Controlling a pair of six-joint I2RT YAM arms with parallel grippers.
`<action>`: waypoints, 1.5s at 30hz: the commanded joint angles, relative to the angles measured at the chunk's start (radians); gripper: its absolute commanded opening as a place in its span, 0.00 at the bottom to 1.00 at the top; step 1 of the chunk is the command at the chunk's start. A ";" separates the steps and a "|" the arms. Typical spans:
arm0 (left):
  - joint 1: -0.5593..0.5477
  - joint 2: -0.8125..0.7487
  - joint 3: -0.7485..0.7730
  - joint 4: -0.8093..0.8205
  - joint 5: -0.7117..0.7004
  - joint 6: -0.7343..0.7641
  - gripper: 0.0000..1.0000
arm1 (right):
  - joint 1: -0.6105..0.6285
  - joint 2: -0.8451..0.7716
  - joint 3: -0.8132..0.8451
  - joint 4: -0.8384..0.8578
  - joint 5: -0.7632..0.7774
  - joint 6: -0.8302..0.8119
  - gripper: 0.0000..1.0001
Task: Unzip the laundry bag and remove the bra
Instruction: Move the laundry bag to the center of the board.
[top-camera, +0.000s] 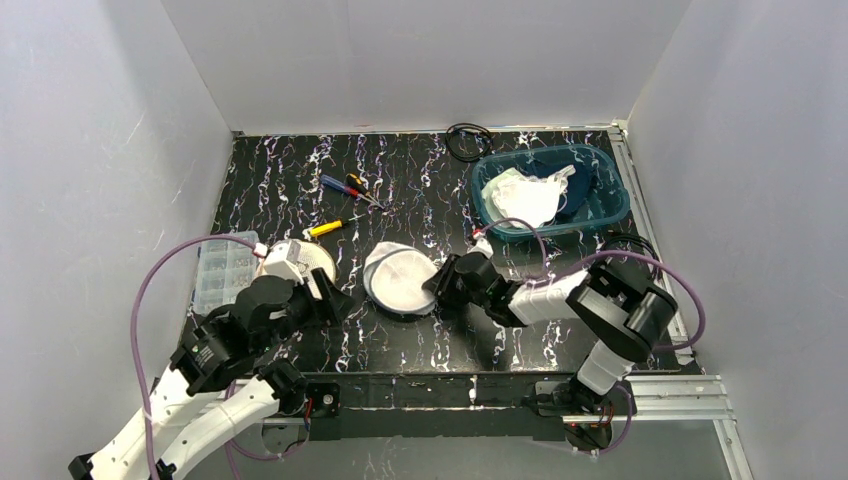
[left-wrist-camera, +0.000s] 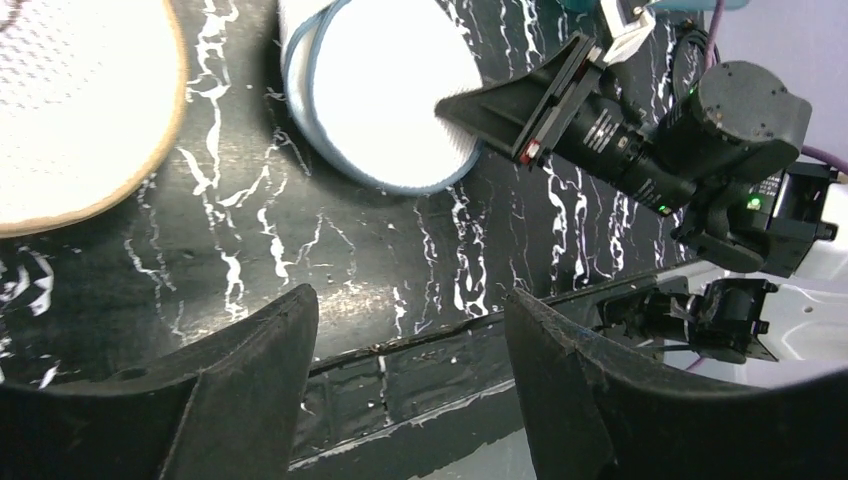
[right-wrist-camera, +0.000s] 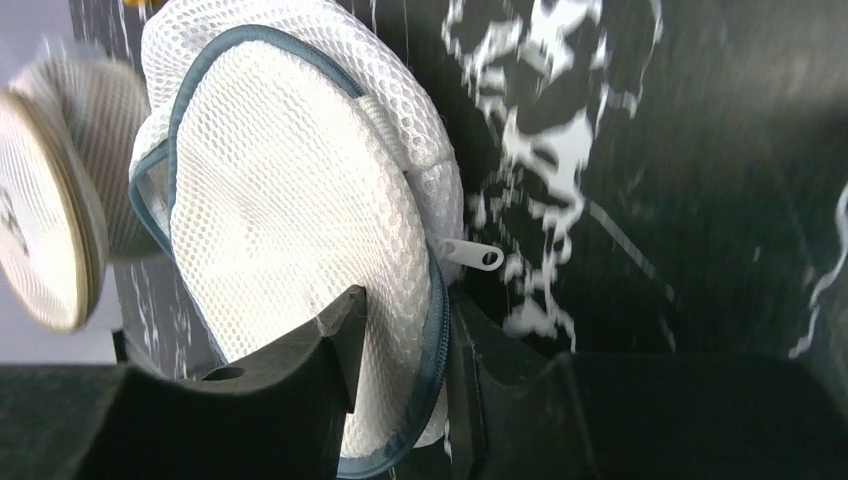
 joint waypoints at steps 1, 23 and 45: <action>0.003 -0.046 0.047 -0.145 -0.120 0.001 0.67 | -0.055 0.084 0.102 -0.024 0.133 0.005 0.41; 0.002 -0.034 0.072 -0.315 -0.437 -0.062 0.82 | -0.350 0.661 0.953 -0.286 -0.066 -0.275 0.70; 0.094 0.144 -0.015 -0.180 -0.449 -0.170 0.93 | -0.066 -0.069 0.626 -0.462 -0.048 -0.564 0.90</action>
